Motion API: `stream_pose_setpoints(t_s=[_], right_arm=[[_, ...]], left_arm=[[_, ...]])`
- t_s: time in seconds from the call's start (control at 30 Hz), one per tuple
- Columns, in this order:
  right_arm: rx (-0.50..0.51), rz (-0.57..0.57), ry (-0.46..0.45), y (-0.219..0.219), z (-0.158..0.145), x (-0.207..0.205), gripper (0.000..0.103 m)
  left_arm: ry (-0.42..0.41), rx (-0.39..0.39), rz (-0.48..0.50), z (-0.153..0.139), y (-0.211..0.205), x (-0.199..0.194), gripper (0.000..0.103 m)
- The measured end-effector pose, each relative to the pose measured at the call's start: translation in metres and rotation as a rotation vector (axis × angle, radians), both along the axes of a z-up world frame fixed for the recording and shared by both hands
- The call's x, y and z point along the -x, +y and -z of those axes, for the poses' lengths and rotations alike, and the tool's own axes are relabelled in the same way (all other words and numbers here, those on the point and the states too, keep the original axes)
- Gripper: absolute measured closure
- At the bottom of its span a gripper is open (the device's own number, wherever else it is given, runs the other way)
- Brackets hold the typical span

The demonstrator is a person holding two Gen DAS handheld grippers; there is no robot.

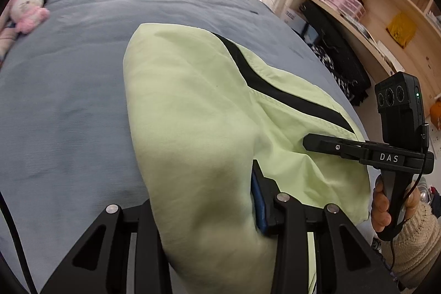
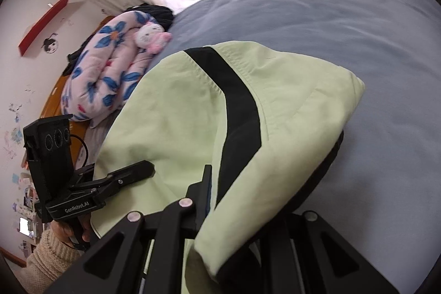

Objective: Fold large clothes

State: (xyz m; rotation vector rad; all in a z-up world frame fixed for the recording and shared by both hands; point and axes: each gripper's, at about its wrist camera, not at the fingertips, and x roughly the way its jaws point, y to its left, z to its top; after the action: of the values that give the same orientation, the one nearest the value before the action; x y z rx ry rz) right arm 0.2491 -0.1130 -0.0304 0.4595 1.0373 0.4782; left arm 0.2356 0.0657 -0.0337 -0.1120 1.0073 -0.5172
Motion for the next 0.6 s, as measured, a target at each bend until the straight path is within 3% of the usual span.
stream_pose_setpoints(t_s=[0.23,0.43,0.6], right_arm=[[-0.027,-0.057,-0.053,0.082,-0.024,-0.062,0.091],[-0.037,-0.045,-0.113,0.14,-0.039,-0.148,0.091],[-0.042,-0.023,-0.147,0.18,-0.022,-0.225,0.091]], left_arm=[[-0.047,-0.03,-0.067,-0.034,0.101,-0.037,0.068],[-0.082,-0.044,-0.09,-0.05,0.166,-0.122,0.068],[-0.113,-0.083,-0.087,-0.041,0.207,-0.196,0.067]])
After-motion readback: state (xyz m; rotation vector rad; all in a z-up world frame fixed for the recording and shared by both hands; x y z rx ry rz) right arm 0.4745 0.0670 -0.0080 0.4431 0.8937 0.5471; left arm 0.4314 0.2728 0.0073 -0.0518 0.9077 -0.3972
